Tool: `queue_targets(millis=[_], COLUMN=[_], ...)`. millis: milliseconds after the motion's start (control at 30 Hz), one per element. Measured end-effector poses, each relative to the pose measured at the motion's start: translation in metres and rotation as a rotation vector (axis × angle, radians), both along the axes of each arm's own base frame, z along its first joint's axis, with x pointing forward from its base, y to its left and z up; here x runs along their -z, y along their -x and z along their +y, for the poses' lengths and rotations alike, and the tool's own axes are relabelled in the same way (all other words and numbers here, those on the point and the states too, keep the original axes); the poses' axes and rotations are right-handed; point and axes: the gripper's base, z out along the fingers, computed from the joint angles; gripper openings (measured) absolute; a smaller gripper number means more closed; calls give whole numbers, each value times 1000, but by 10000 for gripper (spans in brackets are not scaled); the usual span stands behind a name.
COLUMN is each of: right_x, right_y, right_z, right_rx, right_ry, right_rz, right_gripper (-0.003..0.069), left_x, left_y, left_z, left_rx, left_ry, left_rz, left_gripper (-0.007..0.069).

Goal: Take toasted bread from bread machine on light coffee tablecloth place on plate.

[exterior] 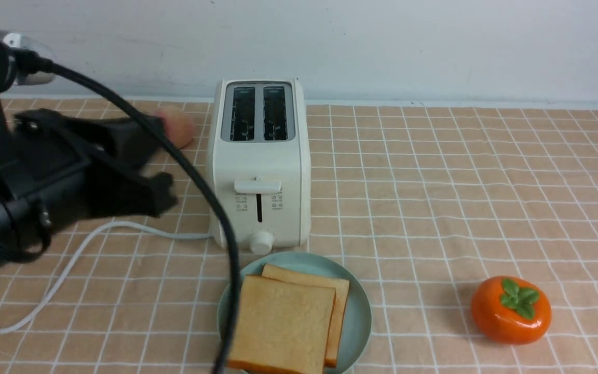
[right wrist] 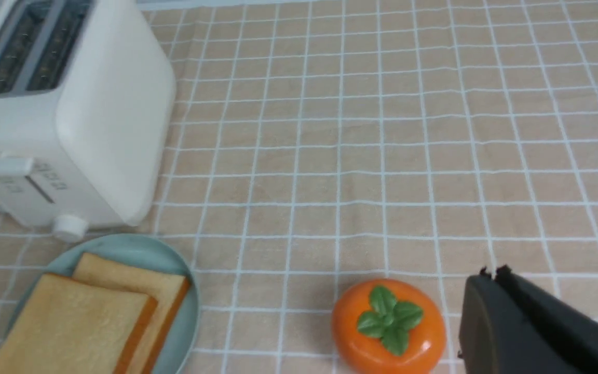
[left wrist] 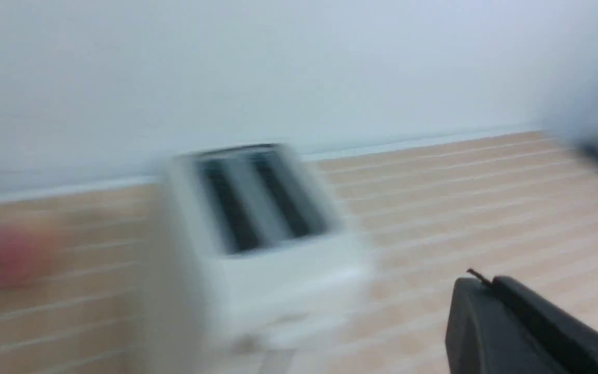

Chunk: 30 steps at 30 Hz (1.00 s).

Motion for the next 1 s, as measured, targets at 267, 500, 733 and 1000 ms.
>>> queue_targets(millis=[267, 500, 733, 1000], right_x=[60, 102, 94, 102], right_y=[31, 28, 35, 49], right_z=[5, -5, -12, -11], right_rx=[-137, -98, 15, -44], right_ry=[6, 159, 75, 78], right_rz=[81, 119, -118, -191], right_gripper=[-20, -20, -20, -19], left_x=[36, 16, 20, 49], left_y=[30, 15, 70, 114], left_z=[-26, 24, 53, 68], left_rx=[582, -117, -221, -177], left_ry=[-371, -479, -282, -106], left_rz=[520, 663, 652, 542], left_gripper=[-14, -14, -14, -14])
